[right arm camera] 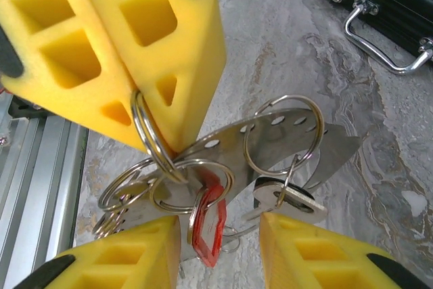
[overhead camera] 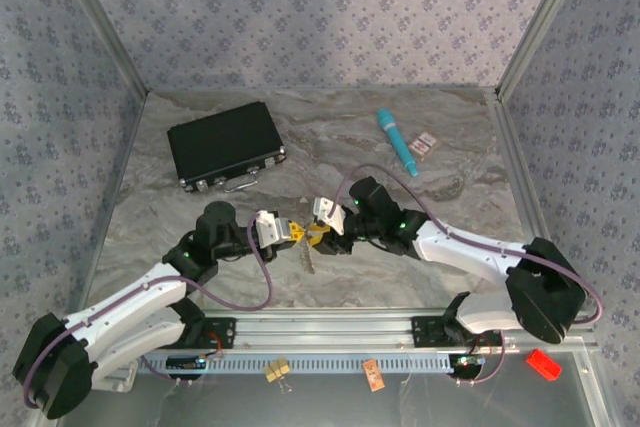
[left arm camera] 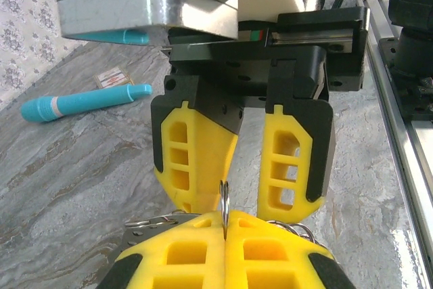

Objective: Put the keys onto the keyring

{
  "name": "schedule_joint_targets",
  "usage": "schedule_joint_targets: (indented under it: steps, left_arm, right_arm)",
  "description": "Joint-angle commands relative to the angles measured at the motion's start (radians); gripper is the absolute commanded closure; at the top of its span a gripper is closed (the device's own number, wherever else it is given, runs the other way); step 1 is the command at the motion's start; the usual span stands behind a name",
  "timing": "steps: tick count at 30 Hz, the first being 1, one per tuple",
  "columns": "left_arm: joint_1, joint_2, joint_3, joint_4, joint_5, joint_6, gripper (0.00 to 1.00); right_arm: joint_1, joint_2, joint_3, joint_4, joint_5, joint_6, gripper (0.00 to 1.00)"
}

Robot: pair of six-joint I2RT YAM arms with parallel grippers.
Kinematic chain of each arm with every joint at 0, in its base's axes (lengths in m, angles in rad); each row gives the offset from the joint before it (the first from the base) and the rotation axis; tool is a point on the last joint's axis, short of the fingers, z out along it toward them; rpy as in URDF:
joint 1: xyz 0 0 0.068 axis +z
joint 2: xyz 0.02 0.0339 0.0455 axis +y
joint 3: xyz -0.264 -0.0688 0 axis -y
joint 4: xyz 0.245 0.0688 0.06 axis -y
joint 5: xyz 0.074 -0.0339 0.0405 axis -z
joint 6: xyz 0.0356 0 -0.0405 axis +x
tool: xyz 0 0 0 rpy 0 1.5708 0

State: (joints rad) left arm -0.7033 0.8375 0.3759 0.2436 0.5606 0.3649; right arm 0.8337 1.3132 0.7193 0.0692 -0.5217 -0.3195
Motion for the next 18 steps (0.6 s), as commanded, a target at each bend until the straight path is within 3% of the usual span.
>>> schedule_joint_targets:
  steps: [1,7,12,15,18]
  left_arm:
    - [-0.006,-0.018,0.000,0.066,0.024,-0.014,1.00]
    - [-0.005,-0.017,0.001,0.066,0.021,-0.014,1.00]
    - [-0.006,-0.023,0.003,0.054,0.009,-0.009,1.00]
    - [-0.006,-0.030,0.007,0.026,-0.013,0.009,1.00]
    - [-0.004,-0.033,0.012,0.004,-0.037,0.030,1.00]
  right_arm:
    - [0.004,0.015,-0.009,0.044,-0.034,0.025,0.64]
    - [0.008,0.035,-0.003,0.077,-0.035,0.040,0.73]
    - [0.010,0.035,-0.002,0.070,-0.010,0.041,0.91]
    - [0.008,0.007,0.017,0.006,0.044,0.027,1.00]
    - [0.011,-0.020,0.068,-0.111,0.122,-0.009,1.00]
